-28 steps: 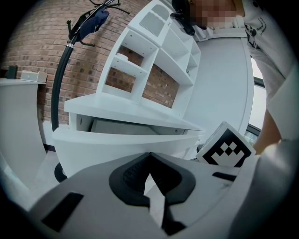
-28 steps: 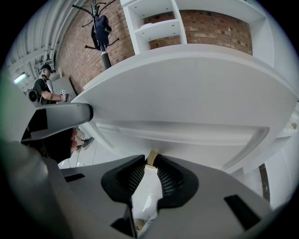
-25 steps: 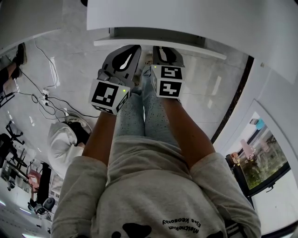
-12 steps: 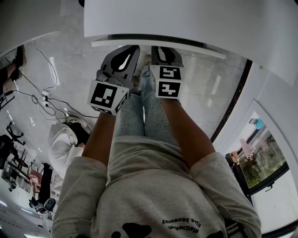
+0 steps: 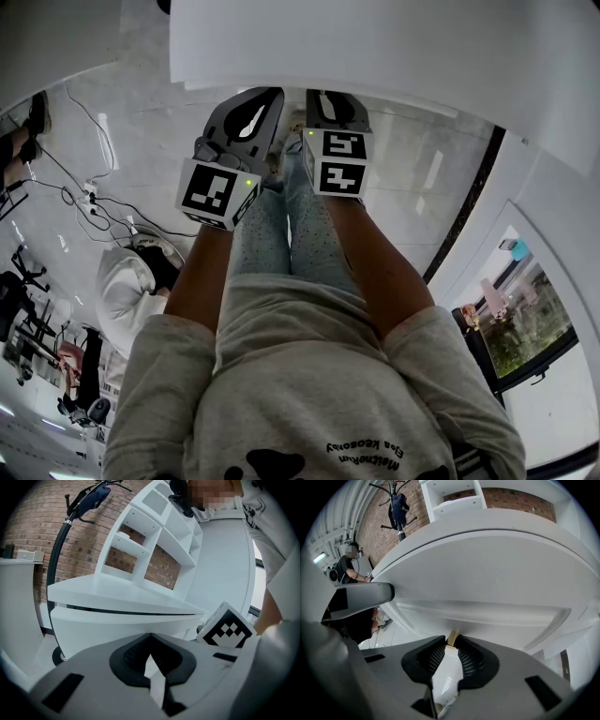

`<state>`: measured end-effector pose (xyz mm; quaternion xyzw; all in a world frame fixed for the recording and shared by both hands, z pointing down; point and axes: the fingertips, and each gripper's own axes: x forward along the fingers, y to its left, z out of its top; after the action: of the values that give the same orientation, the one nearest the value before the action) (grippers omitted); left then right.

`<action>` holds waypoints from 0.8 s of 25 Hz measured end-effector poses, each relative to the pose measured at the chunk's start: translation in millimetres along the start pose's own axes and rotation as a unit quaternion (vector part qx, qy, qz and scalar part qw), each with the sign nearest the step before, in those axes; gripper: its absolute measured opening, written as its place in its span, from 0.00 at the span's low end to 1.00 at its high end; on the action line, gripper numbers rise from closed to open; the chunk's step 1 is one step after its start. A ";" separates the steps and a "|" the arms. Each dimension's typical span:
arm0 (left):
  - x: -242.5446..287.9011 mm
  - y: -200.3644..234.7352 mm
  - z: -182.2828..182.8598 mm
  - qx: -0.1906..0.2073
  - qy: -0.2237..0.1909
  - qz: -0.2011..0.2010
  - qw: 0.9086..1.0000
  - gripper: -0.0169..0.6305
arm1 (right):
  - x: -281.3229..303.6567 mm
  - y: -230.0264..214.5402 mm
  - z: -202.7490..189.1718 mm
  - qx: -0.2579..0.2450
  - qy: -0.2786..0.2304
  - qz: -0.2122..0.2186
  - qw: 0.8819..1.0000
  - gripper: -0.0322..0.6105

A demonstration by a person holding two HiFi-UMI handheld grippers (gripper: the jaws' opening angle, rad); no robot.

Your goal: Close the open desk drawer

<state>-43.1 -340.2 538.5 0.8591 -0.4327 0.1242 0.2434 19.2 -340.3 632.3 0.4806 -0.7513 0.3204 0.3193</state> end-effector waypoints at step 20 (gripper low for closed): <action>0.6 -1.5 -2.4 0.004 0.009 -0.001 1.000 0.05 | -0.5 4.2 1.7 0.001 0.001 0.002 1.000 0.21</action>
<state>-41.5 -338.6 540.4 0.8593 -0.4291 0.1330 0.2442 15.2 -340.0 630.2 0.4785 -0.7518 0.3223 0.3192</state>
